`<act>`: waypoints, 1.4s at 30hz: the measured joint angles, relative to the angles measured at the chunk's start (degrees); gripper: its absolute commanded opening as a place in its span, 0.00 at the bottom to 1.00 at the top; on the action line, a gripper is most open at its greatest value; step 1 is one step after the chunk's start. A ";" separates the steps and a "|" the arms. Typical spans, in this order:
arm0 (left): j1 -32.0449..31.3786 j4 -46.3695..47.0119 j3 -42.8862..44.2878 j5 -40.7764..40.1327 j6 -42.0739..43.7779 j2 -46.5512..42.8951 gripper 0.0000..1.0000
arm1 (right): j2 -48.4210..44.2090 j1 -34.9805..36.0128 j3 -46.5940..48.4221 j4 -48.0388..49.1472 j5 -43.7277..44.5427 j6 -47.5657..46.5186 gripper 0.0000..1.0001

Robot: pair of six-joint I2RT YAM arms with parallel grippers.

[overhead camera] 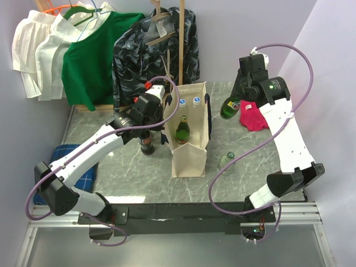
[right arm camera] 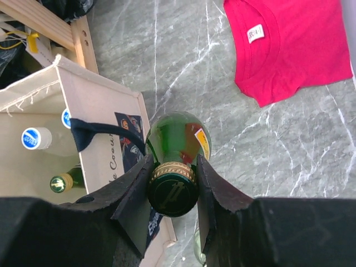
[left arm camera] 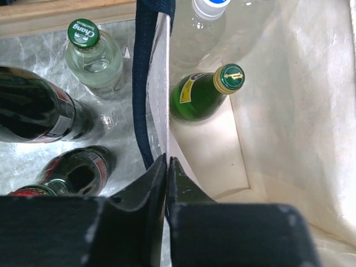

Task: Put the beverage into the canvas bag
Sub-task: Pick up the drink from the center of the board, then place the drink in the canvas bag.

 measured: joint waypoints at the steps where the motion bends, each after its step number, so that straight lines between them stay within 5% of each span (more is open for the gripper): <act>1: 0.00 -0.02 0.00 0.00 -0.09 0.00 0.01 | 0.00 0.07 0.44 -0.28 0.02 -0.02 0.00; 42: 0.02 1.86 0.92 5.46 -0.04 0.83 0.01 | -0.79 11.67 18.34 -0.50 -3.06 -4.46 0.00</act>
